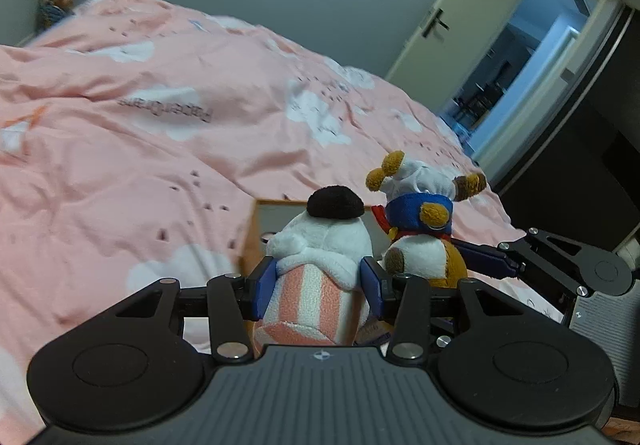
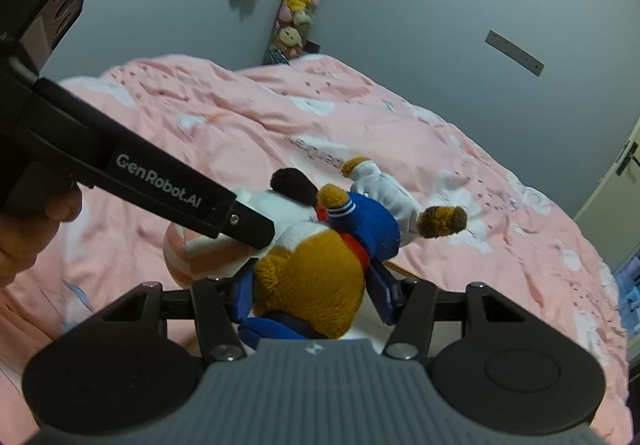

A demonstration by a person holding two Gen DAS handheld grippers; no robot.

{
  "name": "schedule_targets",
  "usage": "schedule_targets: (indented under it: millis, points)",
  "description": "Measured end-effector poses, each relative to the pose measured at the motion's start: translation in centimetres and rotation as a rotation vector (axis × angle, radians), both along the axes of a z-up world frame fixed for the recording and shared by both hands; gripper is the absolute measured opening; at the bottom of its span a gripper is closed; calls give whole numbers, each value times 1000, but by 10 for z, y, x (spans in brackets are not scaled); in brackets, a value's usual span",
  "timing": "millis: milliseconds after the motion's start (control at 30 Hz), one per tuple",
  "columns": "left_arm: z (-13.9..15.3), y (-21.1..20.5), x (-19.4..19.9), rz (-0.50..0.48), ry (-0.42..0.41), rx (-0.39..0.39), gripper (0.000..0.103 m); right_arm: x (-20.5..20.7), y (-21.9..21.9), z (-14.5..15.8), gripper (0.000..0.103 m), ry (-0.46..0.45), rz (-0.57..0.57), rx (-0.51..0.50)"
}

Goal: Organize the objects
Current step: 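Lower both plush toys into the box beside each other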

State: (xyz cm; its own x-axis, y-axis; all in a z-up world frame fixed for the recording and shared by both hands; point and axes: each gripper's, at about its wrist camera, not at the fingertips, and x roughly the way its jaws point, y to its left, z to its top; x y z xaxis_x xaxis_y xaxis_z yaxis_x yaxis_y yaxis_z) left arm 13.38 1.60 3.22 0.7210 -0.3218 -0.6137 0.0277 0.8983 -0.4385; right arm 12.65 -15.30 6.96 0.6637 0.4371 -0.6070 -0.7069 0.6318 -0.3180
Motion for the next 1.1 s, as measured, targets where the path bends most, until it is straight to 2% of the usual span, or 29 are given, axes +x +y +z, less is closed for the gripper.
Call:
schedule_targets:
  millis: [200,433,600,800,900,1100]
  points:
    - [-28,-25,34,-66,35,55,52,32,-17,-23,59,39,-20,-81]
    - [-61,-37,61,-59,100,104,52,70,-11,-61,59,102,-19,-135]
    - [-76,-42,71,-54,130,155,52,86,-2,-86,59,130,-9,-177]
    - [-82,-56,77,-86,110,248,54,99,-5,-104,59,163,-30,-187]
    - [-82,-57,79,-97,100,249,55,104,-7,-110,60,184,-38,-188]
    - [-80,-46,80,-110,92,210,58,100,-9,-104,63,155,-52,-181]
